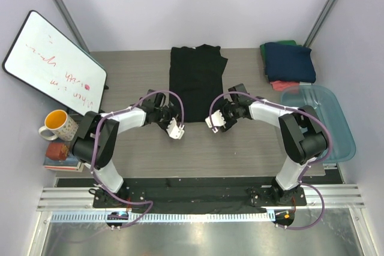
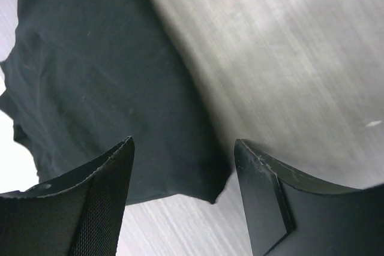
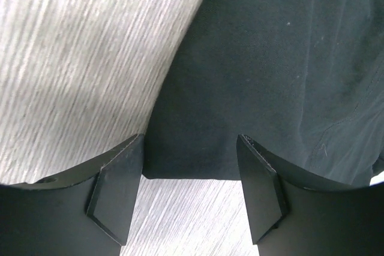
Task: Fold and stack the t-shirts
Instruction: Grab one side of the 2/3 rectangular tshirt with both arms, then fold the long partially folded tshirt into a neat square
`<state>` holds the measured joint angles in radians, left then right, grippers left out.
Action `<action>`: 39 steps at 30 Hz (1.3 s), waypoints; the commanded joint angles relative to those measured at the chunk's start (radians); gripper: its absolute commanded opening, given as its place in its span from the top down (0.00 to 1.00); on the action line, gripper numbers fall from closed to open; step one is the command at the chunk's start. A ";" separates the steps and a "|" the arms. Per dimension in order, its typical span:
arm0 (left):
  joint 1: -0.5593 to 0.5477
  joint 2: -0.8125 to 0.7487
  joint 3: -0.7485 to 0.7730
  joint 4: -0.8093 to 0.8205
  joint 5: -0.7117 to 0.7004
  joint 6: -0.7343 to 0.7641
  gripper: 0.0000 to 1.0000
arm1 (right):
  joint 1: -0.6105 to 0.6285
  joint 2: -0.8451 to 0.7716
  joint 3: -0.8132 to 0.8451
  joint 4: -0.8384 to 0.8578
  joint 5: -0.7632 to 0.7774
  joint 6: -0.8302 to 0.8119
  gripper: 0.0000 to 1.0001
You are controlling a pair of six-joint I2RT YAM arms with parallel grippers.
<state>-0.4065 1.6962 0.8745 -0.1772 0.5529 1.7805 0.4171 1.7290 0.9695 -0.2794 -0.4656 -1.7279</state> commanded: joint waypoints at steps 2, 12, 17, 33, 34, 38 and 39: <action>-0.003 0.072 0.030 -0.030 -0.073 -0.029 0.42 | 0.005 0.053 0.017 -0.027 0.015 0.019 0.34; -0.003 0.073 0.061 -0.082 -0.070 -0.049 1.00 | 0.005 0.035 0.009 -0.081 0.015 0.010 0.99; -0.003 -0.016 0.046 -0.119 -0.050 -0.102 1.00 | 0.005 -0.051 0.034 -0.215 0.004 0.027 0.99; -0.003 -0.567 0.046 -0.603 0.157 -0.217 1.00 | 0.009 -0.381 0.267 -0.877 -0.128 0.024 0.99; -0.003 -0.616 0.049 -0.625 0.176 -0.227 1.00 | 0.011 -0.411 0.271 -0.903 -0.130 0.024 0.99; -0.005 -0.724 0.041 -0.679 0.257 -0.260 1.00 | 0.032 -0.488 0.282 -0.943 -0.143 0.045 0.99; -0.005 -0.739 0.035 -0.679 0.269 -0.262 1.00 | 0.037 -0.502 0.281 -0.945 -0.148 0.051 0.99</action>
<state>-0.4187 1.0348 0.9085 -0.7376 0.7380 1.5650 0.4484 1.3029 1.2213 -1.0912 -0.6247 -1.7157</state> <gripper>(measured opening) 0.020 0.053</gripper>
